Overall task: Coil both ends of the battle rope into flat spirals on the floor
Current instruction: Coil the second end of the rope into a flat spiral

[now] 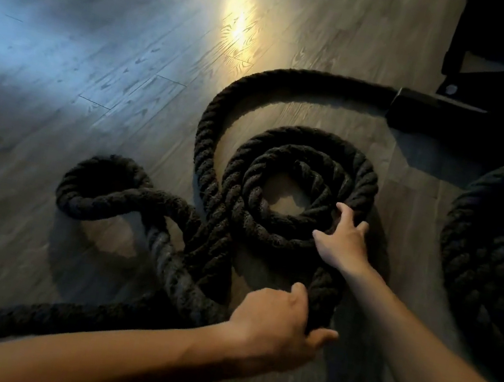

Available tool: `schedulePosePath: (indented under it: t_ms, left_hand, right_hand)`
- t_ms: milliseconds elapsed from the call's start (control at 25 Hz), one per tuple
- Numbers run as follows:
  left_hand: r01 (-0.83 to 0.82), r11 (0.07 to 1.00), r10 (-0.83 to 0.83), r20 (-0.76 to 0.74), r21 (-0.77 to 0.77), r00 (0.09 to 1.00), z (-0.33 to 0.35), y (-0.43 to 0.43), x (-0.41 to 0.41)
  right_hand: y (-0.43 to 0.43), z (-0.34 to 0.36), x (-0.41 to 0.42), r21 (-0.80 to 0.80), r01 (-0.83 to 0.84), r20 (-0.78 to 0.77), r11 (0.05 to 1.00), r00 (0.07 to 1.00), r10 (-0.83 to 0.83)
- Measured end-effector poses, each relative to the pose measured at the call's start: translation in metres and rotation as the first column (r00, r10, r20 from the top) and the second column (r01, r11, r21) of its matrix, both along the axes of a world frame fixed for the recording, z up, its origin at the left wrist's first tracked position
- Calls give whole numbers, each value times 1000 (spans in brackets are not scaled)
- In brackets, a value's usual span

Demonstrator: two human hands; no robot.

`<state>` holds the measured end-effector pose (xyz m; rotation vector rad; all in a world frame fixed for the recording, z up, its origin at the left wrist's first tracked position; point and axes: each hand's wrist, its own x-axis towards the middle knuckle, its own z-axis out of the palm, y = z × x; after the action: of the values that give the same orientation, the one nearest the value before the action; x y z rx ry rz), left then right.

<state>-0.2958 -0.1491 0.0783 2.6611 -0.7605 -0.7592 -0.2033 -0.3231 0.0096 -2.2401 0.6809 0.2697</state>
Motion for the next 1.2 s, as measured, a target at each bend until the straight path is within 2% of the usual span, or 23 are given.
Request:
schedulePosePath:
  t_ms: [80, 160, 200, 240, 320, 400, 480, 560, 680, 760, 840, 960, 1080, 1200]
  left_hand:
    - [-82, 996, 76, -169, -27, 983, 1, -9, 3]
    - [-244, 964, 186, -381, -109, 906, -8, -9, 15]
    - [-287, 946, 206, -403, -152, 892, -15, -2, 25]
    - [-258, 948, 187, -330, -187, 925, -22, 9, 39]
    - [-74, 984, 68, -42, -163, 997, -37, 40, 72]
    - [72, 997, -65, 218, -26, 974, -44, 71, 107]
    - [146, 978, -189, 351, 147, 917, -48, 89, 138]
    - [280, 902, -399, 390, 328, 830, -53, 95, 162]
    - [490, 722, -663, 287, 489, 691, -58, 90, 191]
    - [541, 662, -721, 243, 519, 649, -59, 90, 204]
    - [541, 638, -738, 236, 548, 632, -61, 91, 204]
    - [507, 660, -720, 275, 554, 637, -68, 75, 183]
    - [434, 778, -603, 343, 455, 720, -75, 32, 138]
    - [339, 887, -450, 417, 315, 790, -81, 0, 89]
  right_hand:
    - [-16, -3, 0, 34, -37, 44, 999, 998, 35]
    - [-38, -12, -13, 31, -106, 112, 994, 988, 102]
    - [-48, -18, -24, 34, -121, 115, 992, 987, 116]
    - [-56, -23, -37, 27, -119, 96, 993, 989, 116]
    - [-62, -33, -59, -58, -109, 8, 992, 994, 110]
    - [-46, -36, -74, -194, -181, -114, 964, 980, 162]
    - [-20, -34, -92, -159, -241, -199, 957, 958, 208]
    - [2, -33, -119, -58, -302, -256, 952, 926, 278]
    - [15, -28, -143, -32, -342, -297, 939, 900, 318]
    - [15, -27, -138, -53, -322, -305, 945, 907, 291]
    - [11, -24, -126, -11, -253, -315, 967, 919, 236]
    - [-2, -18, -92, 38, -61, -313, 997, 947, 70]
    - [-11, -11, -45, -50, 160, -289, 986, 943, -167]
    - [-9, -10, -24, -165, 254, -244, 953, 926, -289]
